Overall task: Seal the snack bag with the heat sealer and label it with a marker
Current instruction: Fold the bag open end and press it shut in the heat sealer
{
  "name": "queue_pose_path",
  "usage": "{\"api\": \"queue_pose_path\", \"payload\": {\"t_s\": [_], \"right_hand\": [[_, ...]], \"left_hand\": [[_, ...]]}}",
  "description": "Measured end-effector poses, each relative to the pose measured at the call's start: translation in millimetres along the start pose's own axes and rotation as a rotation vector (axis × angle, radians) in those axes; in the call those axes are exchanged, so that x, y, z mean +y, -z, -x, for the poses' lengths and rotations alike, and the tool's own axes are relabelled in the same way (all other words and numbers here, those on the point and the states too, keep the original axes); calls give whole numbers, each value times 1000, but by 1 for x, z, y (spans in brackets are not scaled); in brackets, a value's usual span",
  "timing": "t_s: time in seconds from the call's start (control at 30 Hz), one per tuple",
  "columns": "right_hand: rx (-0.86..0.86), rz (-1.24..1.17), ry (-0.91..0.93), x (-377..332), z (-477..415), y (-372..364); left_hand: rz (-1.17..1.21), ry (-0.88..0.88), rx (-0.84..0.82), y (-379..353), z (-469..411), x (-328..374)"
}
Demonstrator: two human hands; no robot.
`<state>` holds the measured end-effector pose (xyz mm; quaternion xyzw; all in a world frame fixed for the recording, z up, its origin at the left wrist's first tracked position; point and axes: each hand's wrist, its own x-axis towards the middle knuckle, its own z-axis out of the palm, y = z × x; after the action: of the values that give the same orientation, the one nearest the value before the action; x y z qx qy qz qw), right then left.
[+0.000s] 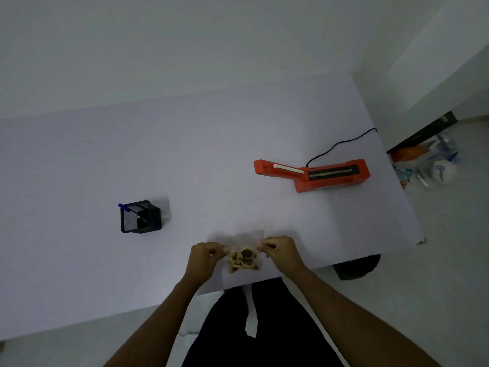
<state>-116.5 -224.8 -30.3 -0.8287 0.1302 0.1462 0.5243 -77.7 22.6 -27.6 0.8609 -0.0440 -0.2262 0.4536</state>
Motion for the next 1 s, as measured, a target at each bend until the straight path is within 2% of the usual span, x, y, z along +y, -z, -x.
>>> {"api": "queue_pose_path", "payload": {"t_s": [0.13,0.43,0.57,0.63,0.73,0.8,0.9,1.0], "right_hand": [[-62,-29,-93,1,-5,1],[-142,87,-227,-4,-41,-5],[-152,67,-312,-10,-47,-5],[-157,50,-350,-8,-47,-7],[-165,48,-361,-7,-46,-10],[-168,37,-373,-7,-47,-11],[-173,2,-391,-11,-48,-11],[-181,34,-408,-10,-50,-8]], "left_hand": [[-12,76,-51,-1,-9,-3],[-164,262,14,-13,-29,5],[-214,294,192,-19,-28,26],[-275,187,257,-25,-23,32],[-444,7,66,-43,-17,41],[-535,-22,-49,-54,-14,43],[-650,-23,-112,-61,-11,37],[-726,-23,-103,-64,-11,36]]}}
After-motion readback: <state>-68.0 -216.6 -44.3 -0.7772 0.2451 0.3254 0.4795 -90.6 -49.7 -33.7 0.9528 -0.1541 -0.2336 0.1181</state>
